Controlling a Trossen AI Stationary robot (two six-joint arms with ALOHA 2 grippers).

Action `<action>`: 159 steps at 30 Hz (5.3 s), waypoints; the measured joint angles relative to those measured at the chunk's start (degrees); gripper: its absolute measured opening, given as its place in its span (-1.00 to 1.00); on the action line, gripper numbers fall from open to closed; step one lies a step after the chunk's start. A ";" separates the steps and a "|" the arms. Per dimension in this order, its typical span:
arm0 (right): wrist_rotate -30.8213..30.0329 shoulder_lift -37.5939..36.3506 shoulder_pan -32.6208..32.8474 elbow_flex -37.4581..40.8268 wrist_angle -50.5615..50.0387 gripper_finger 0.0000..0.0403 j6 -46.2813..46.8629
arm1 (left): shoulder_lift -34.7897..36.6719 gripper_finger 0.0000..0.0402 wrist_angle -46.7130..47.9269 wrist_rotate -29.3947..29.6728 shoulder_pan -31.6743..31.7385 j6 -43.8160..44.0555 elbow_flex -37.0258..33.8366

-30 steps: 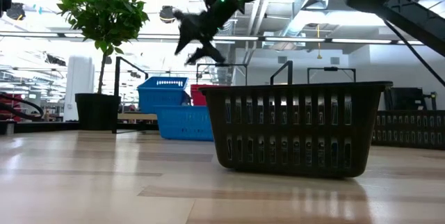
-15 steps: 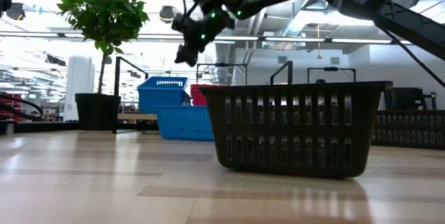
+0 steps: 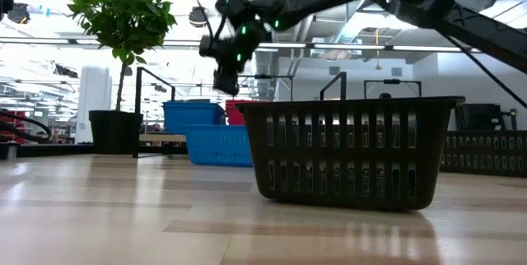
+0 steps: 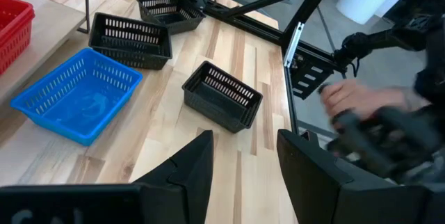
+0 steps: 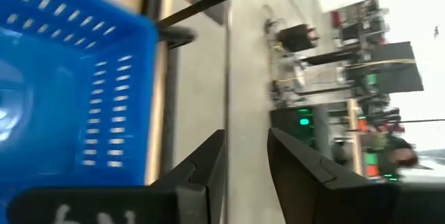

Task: Stack baskets on shelf by color
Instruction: Stack the blue bin on the blue bin on the shelf

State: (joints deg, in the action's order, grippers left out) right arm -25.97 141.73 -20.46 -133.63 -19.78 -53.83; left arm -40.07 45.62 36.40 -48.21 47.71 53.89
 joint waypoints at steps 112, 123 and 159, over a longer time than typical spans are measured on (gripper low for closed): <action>19.86 -26.10 17.16 41.86 -32.97 0.05 -7.78 | -0.04 -0.17 5.12 6.29 0.02 -8.03 0.00; 17.23 -26.10 16.18 44.48 -25.08 0.01 -8.25 | -0.04 -0.17 5.10 6.29 0.02 -7.89 0.00; 21.92 -26.47 22.94 37.03 -22.35 -0.96 7.18 | -0.02 -0.17 5.06 5.33 0.02 -5.23 0.00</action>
State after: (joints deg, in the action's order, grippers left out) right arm -4.05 115.26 2.48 -96.60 -42.14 -46.65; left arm -40.10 50.68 41.74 -48.18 42.48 53.89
